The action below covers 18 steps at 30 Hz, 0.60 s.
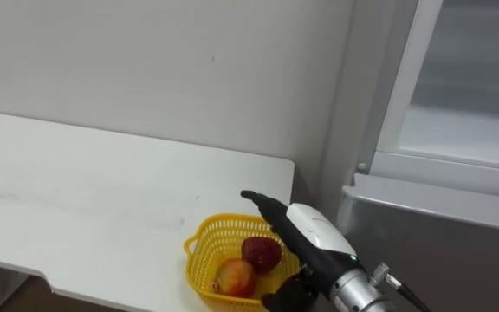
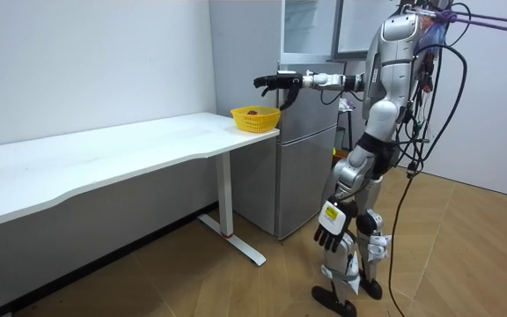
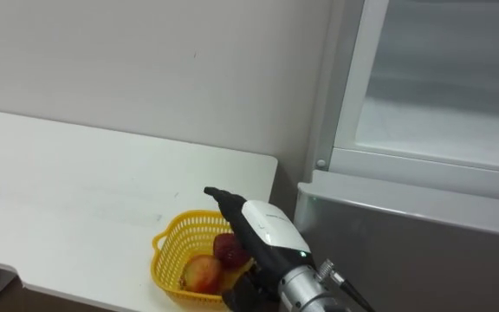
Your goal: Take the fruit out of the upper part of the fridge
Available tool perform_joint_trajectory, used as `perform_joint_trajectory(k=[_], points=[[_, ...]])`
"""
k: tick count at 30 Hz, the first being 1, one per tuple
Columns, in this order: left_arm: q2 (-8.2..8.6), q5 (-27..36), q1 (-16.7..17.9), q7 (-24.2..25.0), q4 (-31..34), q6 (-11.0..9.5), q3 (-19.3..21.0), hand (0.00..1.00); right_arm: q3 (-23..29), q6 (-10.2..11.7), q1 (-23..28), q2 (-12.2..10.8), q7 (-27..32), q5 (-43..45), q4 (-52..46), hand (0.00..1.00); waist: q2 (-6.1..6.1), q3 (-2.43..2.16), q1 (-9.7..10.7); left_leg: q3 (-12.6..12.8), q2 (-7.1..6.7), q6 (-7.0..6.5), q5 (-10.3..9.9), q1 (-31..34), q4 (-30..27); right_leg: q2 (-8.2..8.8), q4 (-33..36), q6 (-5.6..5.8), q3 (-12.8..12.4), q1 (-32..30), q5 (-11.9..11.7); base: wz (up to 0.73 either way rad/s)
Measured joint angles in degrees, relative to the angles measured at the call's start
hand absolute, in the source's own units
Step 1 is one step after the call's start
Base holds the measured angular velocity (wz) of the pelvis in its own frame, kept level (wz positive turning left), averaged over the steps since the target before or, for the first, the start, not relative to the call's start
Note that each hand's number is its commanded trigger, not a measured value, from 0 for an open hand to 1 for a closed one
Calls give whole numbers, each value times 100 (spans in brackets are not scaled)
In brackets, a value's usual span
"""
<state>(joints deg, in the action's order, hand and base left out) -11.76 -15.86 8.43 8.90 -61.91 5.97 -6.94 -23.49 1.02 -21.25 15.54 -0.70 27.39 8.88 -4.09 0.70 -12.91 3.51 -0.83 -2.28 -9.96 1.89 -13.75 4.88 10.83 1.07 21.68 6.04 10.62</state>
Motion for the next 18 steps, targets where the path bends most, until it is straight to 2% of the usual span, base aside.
perform_joint_trajectory(k=[12, 18], points=[[1, 1, -5, -135, 4, -1, 1, 0, 0, -48, 0, -15, 0, -30, 0, 0, -7, -5, 6, -30, -3, 0, 2, 21, -1, -1, -10, 1, 35, -2, -1, 0], [2, 13, -3, -192, 4, -1, 3, 0, 34, -112, 1, -64, 0, -387, -21, 0, 12, 6, 62, -59, -6, -5, -3, 63, -62, -1, -6, 1, 39, 3, -1, 2]])
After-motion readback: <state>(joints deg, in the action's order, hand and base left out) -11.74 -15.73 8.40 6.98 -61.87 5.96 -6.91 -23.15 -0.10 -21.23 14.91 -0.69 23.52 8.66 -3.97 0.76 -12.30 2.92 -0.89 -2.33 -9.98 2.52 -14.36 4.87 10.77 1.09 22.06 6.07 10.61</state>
